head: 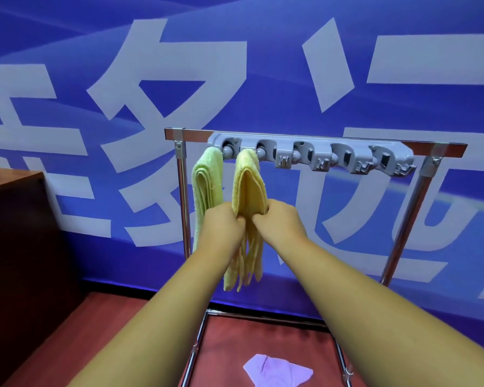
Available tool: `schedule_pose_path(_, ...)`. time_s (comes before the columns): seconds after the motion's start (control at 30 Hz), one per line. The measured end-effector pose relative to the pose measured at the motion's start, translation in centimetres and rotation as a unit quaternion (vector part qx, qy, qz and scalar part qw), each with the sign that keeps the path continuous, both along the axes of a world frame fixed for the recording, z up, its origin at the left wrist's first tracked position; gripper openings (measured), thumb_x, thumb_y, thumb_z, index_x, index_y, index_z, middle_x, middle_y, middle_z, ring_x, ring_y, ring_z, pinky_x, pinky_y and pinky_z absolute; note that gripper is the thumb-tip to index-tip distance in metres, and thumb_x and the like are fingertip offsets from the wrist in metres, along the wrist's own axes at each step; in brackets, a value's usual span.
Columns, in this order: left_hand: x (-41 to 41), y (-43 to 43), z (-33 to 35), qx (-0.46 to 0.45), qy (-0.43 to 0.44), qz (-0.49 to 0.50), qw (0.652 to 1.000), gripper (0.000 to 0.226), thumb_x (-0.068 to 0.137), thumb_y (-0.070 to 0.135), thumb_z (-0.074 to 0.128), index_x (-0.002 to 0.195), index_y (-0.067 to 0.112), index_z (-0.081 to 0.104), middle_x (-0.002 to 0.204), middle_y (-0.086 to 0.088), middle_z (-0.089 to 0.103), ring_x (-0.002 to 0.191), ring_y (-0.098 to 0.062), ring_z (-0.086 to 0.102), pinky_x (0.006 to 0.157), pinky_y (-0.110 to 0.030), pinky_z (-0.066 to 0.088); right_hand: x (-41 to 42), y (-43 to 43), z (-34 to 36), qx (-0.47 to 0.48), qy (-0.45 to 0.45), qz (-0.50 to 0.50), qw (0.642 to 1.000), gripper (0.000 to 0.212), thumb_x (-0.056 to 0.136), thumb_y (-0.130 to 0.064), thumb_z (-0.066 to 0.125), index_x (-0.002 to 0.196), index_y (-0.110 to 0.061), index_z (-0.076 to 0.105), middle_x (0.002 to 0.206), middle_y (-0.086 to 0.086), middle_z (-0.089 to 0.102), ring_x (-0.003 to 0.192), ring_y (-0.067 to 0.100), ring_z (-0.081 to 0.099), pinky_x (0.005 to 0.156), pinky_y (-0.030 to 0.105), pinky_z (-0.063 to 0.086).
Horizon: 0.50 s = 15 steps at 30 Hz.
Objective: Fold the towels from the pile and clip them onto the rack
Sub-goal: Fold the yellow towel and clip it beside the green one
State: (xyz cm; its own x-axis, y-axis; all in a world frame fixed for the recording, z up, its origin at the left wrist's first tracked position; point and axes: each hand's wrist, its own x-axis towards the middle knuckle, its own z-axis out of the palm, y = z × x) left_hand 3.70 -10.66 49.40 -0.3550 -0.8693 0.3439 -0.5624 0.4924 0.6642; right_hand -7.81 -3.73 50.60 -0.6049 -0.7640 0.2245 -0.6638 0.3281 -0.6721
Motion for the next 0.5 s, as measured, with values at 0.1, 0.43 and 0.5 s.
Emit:
schedule_pose_path(0.1, 0.5, 0.0, -2.5, 0.044, 0.008, 0.005, 0.999, 0.016, 0.092, 0.012, 0.058, 0.077, 0.012, 0.064, 0.069, -0.002, 0.062, 0.069, -0.026, 0.059, 0.056, -0.029, 0.037, -1.0, 0.1, -2.6, 0.029, -0.023, -0.004, 0.999, 0.016, 0.083, -0.03, 0.055, 0.082, -0.022, 0.069, 0.08, -0.002, 0.072, 0.079, 0.025, 0.069, 0.073, 0.041, 0.063)
schedule_pose_path(0.43, 1.9, 0.0, -6.4, 0.135, -0.011, -0.014, 0.991, 0.014, 0.09, 0.019, 0.063, 0.079, 0.02, 0.071, 0.075, 0.0, 0.074, 0.071, -0.016, 0.07, 0.052, -0.023, 0.045, -1.5, 2.2, -7.4, 0.071, 0.013, 0.013, 0.997, 0.013, 0.09, -0.021, 0.049, 0.09, -0.027, 0.061, 0.082, 0.0, 0.069, 0.074, 0.022, 0.067, 0.065, 0.037, 0.059)
schedule_pose_path(0.5, 2.1, 0.4, -6.6, 0.134, -0.006, -0.023, 0.991, 0.016, 0.091, 0.017, 0.062, 0.078, 0.02, 0.071, 0.071, 0.001, 0.072, 0.064, -0.009, 0.067, 0.044, -0.015, 0.04, -0.8, 2.6, -7.7, 0.079, 0.022, 0.044, 0.996, 0.017, 0.095, -0.021, 0.049, 0.082, -0.028, 0.056, 0.073, -0.004, 0.067, 0.065, 0.015, 0.064, 0.059, 0.032, 0.052)
